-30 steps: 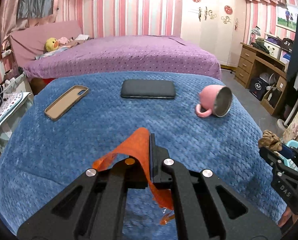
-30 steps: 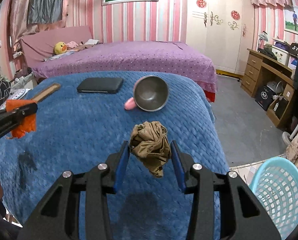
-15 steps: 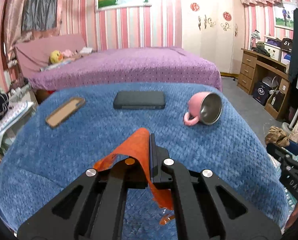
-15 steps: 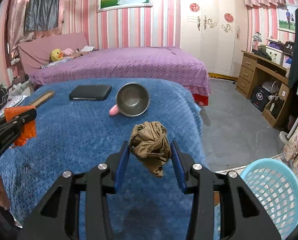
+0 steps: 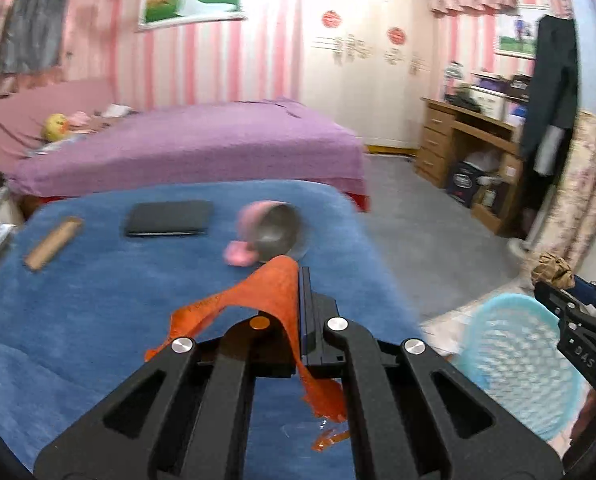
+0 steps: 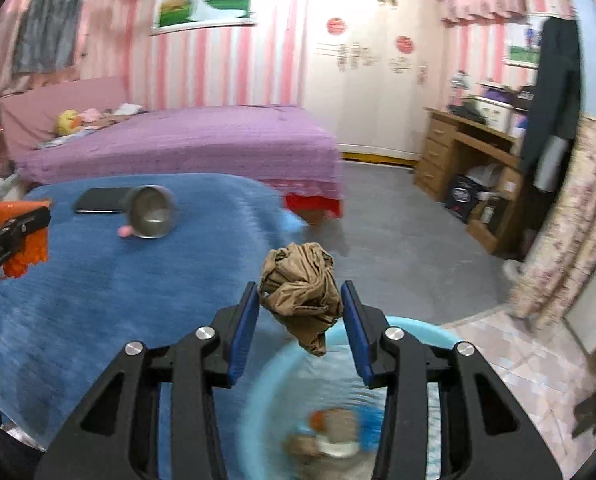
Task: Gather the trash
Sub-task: 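Carry the orange bag and brown cloth over the blue basket, then open left tool to drop the orange bag while right tool drops the brown cloth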
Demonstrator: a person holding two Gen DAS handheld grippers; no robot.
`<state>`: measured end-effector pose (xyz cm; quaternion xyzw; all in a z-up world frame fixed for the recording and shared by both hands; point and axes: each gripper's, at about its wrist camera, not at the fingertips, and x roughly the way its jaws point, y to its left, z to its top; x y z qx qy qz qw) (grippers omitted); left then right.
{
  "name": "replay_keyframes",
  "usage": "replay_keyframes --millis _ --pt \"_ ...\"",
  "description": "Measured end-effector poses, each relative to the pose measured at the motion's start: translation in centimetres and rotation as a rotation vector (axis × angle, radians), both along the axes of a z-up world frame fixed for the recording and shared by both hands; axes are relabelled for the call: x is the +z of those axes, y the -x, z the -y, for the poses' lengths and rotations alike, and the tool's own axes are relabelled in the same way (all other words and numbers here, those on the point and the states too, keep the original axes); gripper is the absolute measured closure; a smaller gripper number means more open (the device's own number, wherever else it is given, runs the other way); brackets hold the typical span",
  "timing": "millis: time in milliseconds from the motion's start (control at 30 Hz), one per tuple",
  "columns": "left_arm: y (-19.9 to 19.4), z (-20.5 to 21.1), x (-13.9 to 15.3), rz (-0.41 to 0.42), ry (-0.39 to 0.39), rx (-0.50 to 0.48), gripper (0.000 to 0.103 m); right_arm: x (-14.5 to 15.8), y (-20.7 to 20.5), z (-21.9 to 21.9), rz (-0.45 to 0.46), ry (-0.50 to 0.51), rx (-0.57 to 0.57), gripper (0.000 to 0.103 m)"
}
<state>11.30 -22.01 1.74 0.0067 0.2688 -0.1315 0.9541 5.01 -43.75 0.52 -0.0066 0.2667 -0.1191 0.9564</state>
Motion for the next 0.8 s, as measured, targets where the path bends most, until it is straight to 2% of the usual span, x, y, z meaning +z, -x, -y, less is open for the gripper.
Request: replay_keyframes --millis 167,333,500,533,600,633,667,733,800 --pt "2.8 8.3 -1.2 -0.011 0.001 -0.133 0.103 -0.7 3.1 6.8 -0.034 0.016 -0.111 0.061" --pt "5.3 16.0 -3.2 -0.083 0.005 -0.275 0.103 -1.5 5.7 11.6 -0.031 -0.011 -0.190 0.061" --pt "7.1 20.1 -4.5 -0.096 -0.028 -0.323 0.103 -2.7 7.6 14.0 -0.038 -0.042 -0.242 0.061" --pt "7.1 20.5 -4.5 -0.103 -0.024 -0.331 0.099 -3.1 7.9 14.3 -0.044 -0.047 -0.248 0.061" --pt "7.5 21.1 -4.3 -0.105 -0.026 -0.349 0.065 -3.7 8.1 14.6 -0.049 -0.052 -0.254 0.061" --pt "7.7 21.0 -4.2 -0.094 -0.028 -0.342 0.032 -4.0 8.2 14.8 -0.052 -0.057 -0.257 0.061" --pt "7.7 21.0 -4.1 -0.081 -0.028 -0.330 0.016 -4.3 8.3 15.0 -0.054 -0.064 -0.259 0.061" --pt "7.7 20.4 -3.5 -0.051 -0.016 -0.321 0.016 -4.7 8.4 15.1 -0.057 -0.070 -0.260 0.061" --pt "7.2 20.2 -3.5 -0.069 -0.025 -0.331 0.016 -5.1 8.3 15.1 -0.061 -0.070 -0.258 0.061"
